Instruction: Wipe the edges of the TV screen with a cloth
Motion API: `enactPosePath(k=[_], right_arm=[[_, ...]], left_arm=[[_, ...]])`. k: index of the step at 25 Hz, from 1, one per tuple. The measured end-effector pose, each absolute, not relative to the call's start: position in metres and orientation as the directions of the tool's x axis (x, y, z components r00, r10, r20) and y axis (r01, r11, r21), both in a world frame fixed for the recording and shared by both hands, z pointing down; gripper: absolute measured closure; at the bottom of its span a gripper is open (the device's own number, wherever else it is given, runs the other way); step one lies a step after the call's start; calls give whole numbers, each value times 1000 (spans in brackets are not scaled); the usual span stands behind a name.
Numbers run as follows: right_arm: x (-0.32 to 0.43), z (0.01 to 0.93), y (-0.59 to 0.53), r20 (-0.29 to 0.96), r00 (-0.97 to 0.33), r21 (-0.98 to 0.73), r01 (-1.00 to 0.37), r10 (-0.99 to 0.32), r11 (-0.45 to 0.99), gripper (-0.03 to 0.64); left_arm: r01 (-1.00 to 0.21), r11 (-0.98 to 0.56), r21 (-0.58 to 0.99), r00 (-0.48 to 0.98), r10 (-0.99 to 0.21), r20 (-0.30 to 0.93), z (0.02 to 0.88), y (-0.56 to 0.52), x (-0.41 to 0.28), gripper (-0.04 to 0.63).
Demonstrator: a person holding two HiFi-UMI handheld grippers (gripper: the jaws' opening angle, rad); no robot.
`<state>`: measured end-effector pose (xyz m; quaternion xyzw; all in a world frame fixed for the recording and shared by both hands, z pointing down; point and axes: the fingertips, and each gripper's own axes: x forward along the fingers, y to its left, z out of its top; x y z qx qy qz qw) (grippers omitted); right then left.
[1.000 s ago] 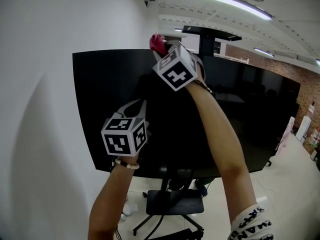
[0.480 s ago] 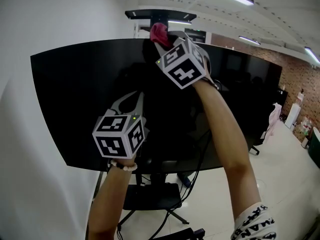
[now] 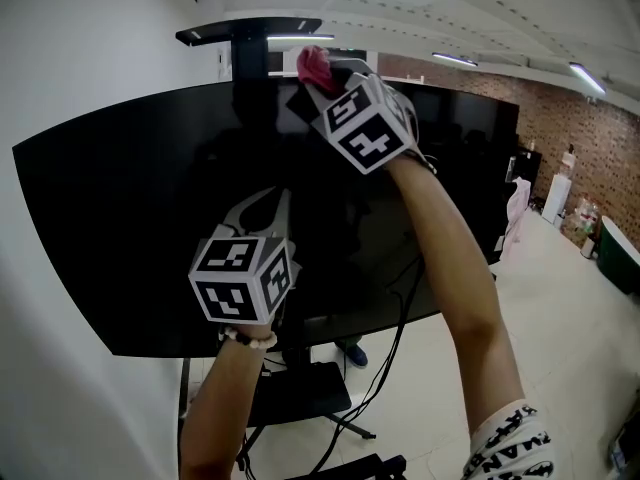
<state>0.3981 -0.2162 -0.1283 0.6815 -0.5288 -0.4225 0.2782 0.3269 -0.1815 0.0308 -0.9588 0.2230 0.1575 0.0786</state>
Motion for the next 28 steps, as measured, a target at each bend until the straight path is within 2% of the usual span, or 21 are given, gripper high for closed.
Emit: enactPosePath(k=[5, 13, 18, 28], right_arm=[[433, -128, -210, -307, 113, 827, -460, -945, -324, 532], [510, -130, -169, -310, 129, 843, -420, -942, -335, 532], [575, -127, -135, -305, 130, 853, -402, -943, -332, 532], [721, -134, -49, -327, 203, 826, -414, -923, -383, 532]], left_arm=[[-397, -914, -87, 874, -348, -338, 33, -171, 353, 606], [-372, -924, -84, 871, -317, -377, 24, -137, 418, 606], [-347, -935, -67, 864, -292, -410, 24, -96, 490, 606], [-296, -953, -71, 893, -249, -375, 44, -23, 614, 606]])
